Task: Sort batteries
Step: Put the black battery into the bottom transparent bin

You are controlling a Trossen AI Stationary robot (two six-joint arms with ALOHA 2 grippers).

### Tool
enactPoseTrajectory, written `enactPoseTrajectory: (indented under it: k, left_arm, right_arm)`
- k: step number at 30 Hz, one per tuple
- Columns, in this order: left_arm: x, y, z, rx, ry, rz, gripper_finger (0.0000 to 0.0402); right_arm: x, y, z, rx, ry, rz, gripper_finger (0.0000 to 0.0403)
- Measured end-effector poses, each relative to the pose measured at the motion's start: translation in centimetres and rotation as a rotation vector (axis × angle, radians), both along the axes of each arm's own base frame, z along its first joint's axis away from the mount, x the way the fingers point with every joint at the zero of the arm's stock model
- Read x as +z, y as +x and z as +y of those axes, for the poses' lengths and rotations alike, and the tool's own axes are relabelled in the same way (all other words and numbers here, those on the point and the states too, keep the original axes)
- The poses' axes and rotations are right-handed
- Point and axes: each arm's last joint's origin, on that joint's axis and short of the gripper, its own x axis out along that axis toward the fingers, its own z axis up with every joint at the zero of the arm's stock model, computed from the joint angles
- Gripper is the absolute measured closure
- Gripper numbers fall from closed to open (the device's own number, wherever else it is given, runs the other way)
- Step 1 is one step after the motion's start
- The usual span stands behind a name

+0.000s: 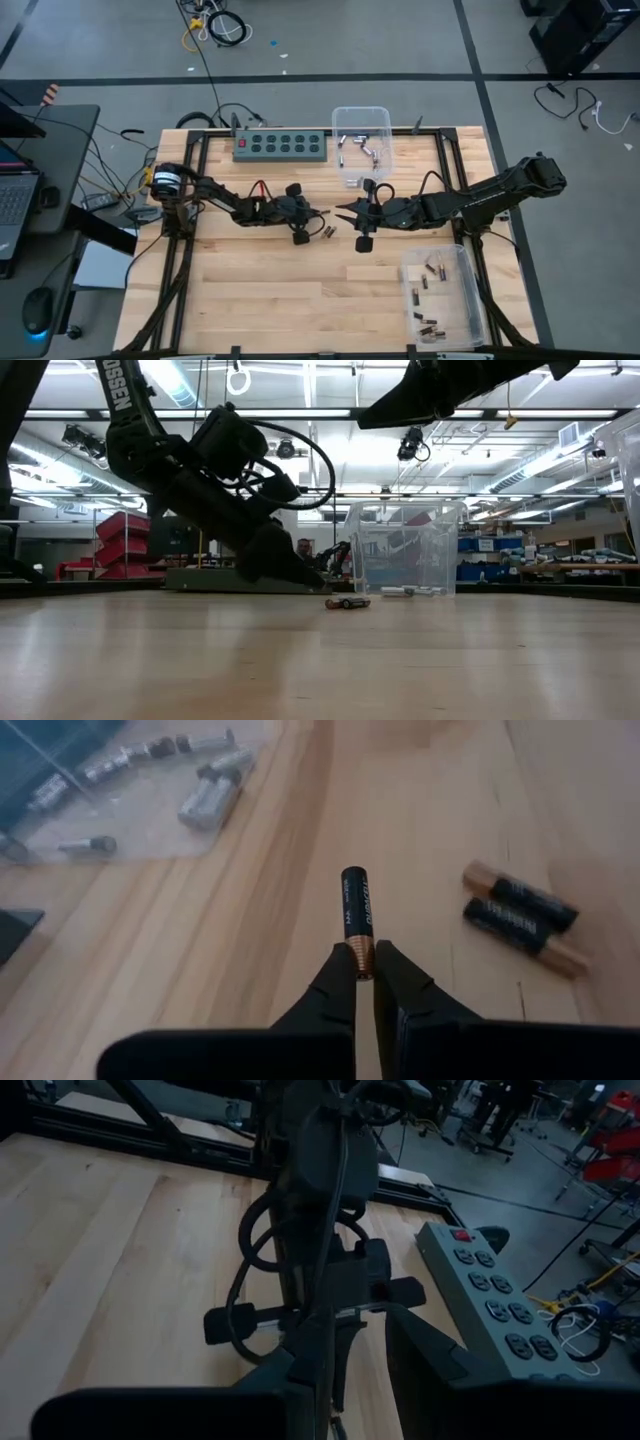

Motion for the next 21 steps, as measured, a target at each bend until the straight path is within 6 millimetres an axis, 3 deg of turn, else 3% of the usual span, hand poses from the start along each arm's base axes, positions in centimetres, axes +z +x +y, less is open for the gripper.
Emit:
enactPoseTrajectory:
  k: [9,17,21]
  left_arm:
    - [0.9,0.2,-0.4,-0.011,0.003,-0.059,0.04]
    - [1.6,0.4,-0.4,-0.008,0.005,-0.112,0.04]
    - [1.8,0.5,-0.5,-0.01,0.004,-0.131,0.04]
  right_arm:
    - [0.3,0.1,0.0,-0.001,-0.005,-0.026,0.0323]
    - [1.5,0.3,-1.2,-0.212,-0.09,-0.143,0.033]
    - [1.4,0.3,-1.5,-0.193,-0.093,-0.131,0.0341]
